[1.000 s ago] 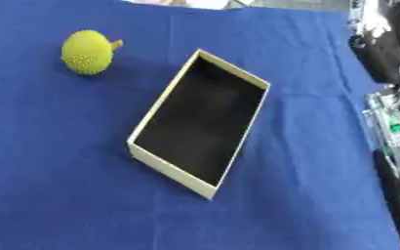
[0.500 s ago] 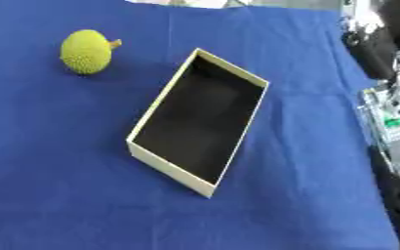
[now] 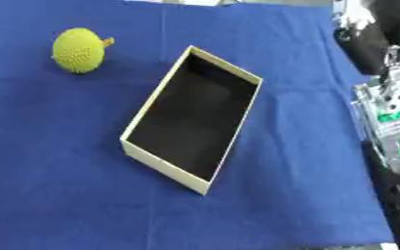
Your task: Pick up objects on the table and place them in the box.
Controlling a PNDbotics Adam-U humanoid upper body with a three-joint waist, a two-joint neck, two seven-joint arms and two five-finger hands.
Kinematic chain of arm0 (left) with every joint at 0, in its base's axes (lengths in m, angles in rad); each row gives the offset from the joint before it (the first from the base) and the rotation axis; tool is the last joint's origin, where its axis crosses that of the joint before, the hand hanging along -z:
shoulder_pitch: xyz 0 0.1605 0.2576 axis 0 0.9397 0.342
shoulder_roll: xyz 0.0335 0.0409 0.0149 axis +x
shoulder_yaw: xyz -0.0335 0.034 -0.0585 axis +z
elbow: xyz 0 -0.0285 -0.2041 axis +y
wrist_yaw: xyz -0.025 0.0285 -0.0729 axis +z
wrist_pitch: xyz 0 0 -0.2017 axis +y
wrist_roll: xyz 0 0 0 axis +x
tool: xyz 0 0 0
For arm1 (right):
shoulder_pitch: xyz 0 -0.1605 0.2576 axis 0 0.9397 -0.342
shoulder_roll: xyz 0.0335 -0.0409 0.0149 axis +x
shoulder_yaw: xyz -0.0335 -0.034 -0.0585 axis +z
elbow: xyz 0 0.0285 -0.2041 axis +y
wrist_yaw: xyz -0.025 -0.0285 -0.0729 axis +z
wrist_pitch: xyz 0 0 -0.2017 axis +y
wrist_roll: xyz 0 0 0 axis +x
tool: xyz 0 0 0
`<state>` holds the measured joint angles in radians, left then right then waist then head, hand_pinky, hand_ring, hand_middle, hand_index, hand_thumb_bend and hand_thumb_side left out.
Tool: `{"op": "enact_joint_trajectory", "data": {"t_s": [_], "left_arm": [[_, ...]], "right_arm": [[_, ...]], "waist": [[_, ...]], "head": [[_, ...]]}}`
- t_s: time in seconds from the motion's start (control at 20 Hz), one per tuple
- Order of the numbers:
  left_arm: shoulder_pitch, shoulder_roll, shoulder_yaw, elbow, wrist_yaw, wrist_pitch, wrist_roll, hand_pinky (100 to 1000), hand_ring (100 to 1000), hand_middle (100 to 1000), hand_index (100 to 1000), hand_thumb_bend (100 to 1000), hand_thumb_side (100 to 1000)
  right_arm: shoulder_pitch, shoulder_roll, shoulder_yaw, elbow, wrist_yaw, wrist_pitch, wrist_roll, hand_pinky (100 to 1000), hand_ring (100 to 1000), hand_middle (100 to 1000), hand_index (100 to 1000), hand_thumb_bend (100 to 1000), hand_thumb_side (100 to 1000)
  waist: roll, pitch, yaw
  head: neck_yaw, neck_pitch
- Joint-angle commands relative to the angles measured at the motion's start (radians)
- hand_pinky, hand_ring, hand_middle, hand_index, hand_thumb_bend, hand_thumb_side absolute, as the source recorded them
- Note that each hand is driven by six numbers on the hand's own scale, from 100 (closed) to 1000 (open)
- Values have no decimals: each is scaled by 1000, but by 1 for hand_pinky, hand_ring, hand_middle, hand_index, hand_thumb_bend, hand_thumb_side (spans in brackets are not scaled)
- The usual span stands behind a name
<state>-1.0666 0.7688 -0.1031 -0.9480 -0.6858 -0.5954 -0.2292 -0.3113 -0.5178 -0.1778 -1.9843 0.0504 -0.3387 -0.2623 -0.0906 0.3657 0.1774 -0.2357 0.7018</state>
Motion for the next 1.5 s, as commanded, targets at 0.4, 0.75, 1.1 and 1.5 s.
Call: {"op": "enact_joint_trajectory", "data": {"t_s": [0.4,0.75,1.1,1.5], "left_arm": [[-47,-12,4,48,1,-42,-246,932,855,877,841,815,211],[-60,-34,1,64,-19,-15,-391,954,889,878,865,893,196],[-86,-88,-3,93,-49,-1,-439,972,900,897,869,916,201],[-131,-165,0,145,-102,10,-409,987,906,913,887,946,218]], "right_arm": [[-9,-30,-3,-16,-7,1,-1,784,734,649,808,100,476],[-11,-28,0,-16,-9,2,0,784,734,648,808,100,478],[-14,-26,3,-16,-13,1,3,784,734,647,808,100,486],[-19,-20,6,-16,-18,3,7,784,734,646,808,100,493]], "waist": [[4,-20,-1],[5,-21,-1],[3,-23,-3],[2,-21,-5]], "head": [[7,-10],[12,-9],[21,-11],[37,-10]]}}
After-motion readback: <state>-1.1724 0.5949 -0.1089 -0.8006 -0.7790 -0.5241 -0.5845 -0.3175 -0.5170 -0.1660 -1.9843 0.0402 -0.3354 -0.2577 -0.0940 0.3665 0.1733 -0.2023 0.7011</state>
